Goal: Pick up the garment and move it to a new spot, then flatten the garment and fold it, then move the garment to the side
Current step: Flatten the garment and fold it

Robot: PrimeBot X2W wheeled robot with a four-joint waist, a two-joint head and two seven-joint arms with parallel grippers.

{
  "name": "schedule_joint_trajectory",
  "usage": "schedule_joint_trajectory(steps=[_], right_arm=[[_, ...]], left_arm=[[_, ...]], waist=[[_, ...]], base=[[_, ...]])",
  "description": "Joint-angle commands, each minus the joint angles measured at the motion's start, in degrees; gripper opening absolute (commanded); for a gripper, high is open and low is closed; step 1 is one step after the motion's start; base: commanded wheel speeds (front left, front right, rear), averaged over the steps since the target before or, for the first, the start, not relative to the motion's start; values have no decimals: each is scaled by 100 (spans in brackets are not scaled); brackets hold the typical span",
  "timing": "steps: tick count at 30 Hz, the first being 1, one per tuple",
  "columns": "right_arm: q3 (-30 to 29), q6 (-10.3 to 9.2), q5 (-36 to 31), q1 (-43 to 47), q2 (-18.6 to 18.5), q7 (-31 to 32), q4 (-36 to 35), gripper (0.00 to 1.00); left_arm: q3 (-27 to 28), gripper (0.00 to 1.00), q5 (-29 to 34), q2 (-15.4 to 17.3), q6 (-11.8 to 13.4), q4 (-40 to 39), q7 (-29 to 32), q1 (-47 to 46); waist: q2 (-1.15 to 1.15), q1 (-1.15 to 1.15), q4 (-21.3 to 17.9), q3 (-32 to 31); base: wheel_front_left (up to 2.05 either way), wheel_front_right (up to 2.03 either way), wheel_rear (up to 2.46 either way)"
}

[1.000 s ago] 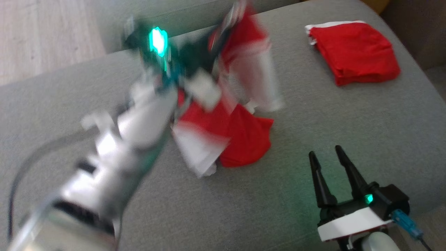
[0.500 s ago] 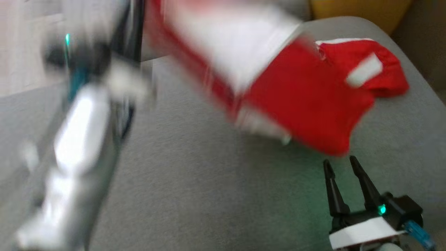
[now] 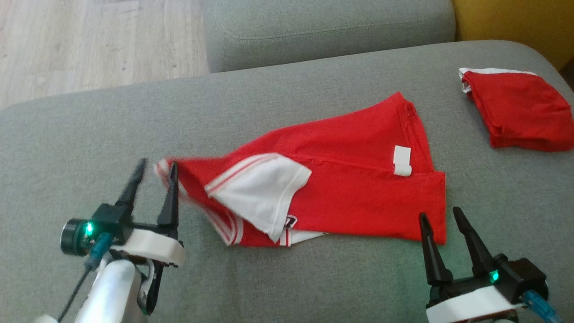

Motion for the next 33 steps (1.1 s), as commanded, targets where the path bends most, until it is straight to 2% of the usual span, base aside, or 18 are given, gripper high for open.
schedule_joint_trajectory(steps=[1,8,10,13,17,19,27,33], right_arm=[[149,39,-27,-176,-100,-63,-189,100],[127,39,-10,-105,-69,-63,-194,100],[108,39,-7,-115,-62,-63,-204,100],[129,39,-9,-157,-56,-63,-210,100],[156,39,-9,-231,-72,-63,-213,100],[182,39,-5,-263,-93,-63,-202,100],[216,39,18,-342,-148,-63,-186,100],[230,39,43,-363,-153,-63,-171,100]], left_arm=[[279,100,136,56,100,-215,-29,-140],[8,100,1184,-72,670,-937,-29,298],[-272,100,1413,-161,683,-1122,-29,448],[-789,100,1676,-302,548,-1123,-29,568],[-1413,100,1916,-450,250,-522,-29,499],[-1577,100,1988,-529,206,-126,-29,362],[-1813,100,2172,-675,369,1096,-29,-279],[-1911,100,2298,-636,580,1599,-29,-569]], waist=[[0,0,8,4],[0,0,88,131],[0,0,110,185],[0,0,141,267],[0,0,163,364],[0,0,156,398],[0,0,36,499],[0,0,-45,531]], base=[[0,0,0],[0,0,0],[0,0,0],[0,0,0],[0,0,0],[0,0,0],[0,0,0],[0,0,0]])
